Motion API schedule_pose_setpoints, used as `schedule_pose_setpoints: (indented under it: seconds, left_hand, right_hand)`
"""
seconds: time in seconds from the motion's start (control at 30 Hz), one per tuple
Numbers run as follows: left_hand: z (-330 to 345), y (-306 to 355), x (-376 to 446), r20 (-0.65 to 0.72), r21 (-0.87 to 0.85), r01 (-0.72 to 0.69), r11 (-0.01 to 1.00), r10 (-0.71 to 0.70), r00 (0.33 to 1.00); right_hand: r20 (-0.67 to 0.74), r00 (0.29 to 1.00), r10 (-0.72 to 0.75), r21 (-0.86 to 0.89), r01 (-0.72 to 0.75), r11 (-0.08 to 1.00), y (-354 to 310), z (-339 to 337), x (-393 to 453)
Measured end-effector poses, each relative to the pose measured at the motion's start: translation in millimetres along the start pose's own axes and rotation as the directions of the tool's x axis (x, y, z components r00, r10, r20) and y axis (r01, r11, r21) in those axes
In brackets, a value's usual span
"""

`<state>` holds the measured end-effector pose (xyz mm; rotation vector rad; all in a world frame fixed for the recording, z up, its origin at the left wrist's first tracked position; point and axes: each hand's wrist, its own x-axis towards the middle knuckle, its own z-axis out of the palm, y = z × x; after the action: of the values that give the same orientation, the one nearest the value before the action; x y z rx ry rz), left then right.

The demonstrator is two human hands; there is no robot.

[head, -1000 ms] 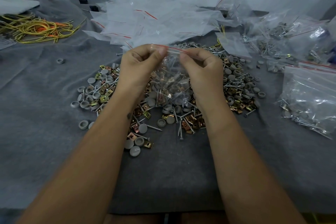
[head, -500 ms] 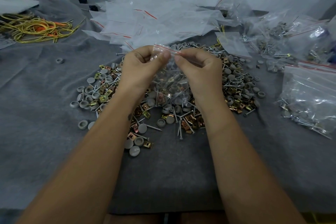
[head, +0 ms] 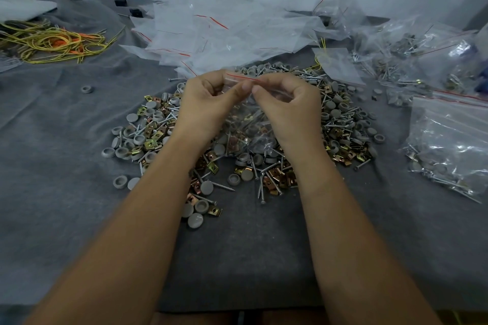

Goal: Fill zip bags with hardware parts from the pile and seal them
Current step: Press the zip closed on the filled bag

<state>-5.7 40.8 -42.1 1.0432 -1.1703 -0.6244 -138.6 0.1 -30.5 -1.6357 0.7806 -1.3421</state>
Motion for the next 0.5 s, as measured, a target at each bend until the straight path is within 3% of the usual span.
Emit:
schedule_pose_setpoints:
  seconds: [0.27, 0.5]
  left_hand:
    - [-0.9, 1.1, 1.4, -0.086, 0.012, 0.013, 1.0, -0.012, 0.996]
    - [-12.3, 0.6, 4.3, -0.224, -0.152, -0.009, 0.988, -0.026, 0.974]
  right_hand:
    - [-0.023, 1.0, -0.019, -0.03, 0.019, 0.999, 1.6, 0.1, -0.8]
    - [-0.09, 0.994, 0.057, -0.003, -0.058, 0.998, 5.8, -7.0, 4.2]
